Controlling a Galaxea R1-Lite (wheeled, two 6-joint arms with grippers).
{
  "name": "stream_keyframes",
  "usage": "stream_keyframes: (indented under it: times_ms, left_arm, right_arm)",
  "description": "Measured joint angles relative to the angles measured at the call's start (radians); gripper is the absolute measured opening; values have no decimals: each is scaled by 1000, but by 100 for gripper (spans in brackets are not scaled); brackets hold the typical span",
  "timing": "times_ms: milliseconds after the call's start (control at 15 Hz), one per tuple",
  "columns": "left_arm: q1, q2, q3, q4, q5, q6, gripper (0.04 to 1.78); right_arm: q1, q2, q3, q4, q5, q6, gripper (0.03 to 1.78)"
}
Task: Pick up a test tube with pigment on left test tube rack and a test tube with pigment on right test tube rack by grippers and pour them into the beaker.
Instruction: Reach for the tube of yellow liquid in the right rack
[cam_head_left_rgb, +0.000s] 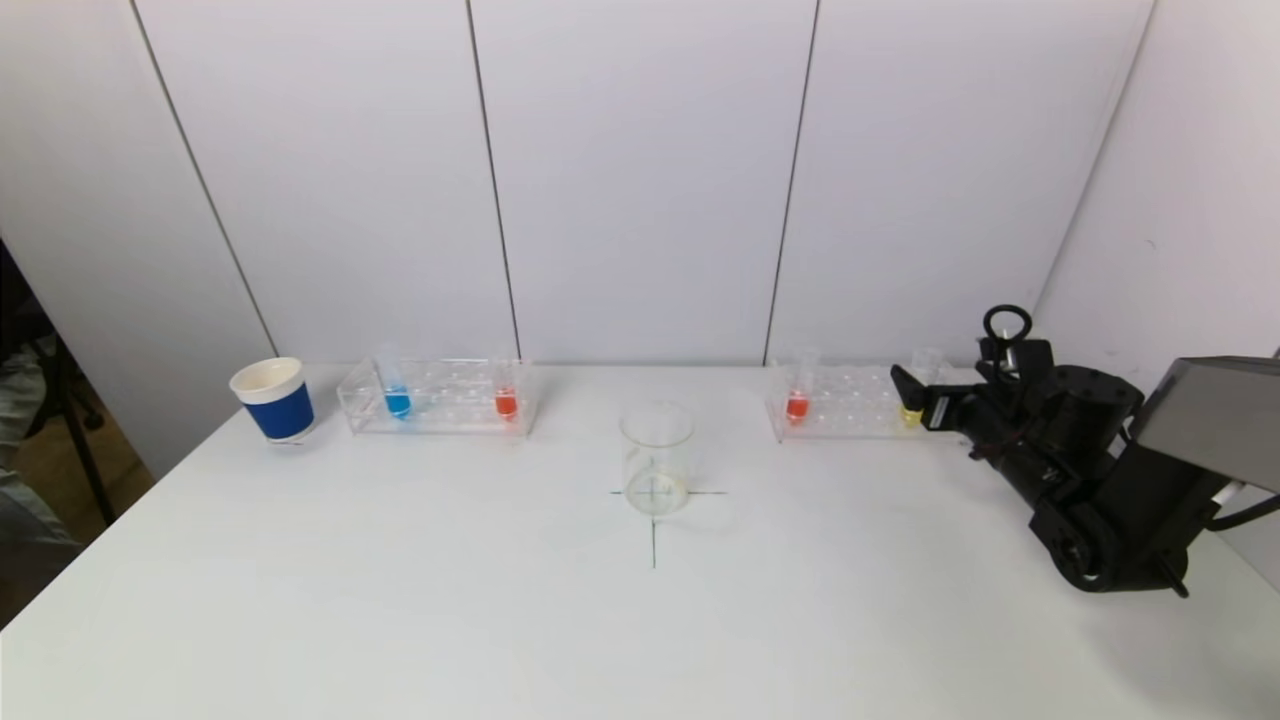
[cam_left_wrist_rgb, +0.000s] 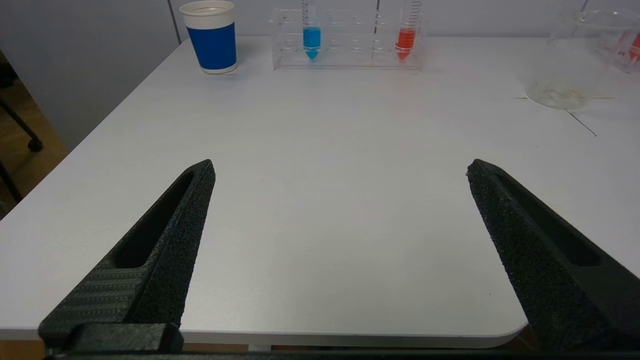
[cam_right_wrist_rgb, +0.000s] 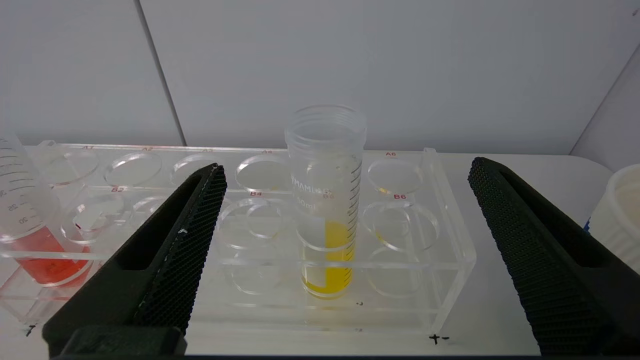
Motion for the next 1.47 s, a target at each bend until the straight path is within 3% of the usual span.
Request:
stream_keyframes:
  times_ms: [1467]
  left_arm:
    - [0, 0, 0, 0, 0, 1, 176]
  right_arm:
    - [16, 43, -76, 0, -2, -5, 176]
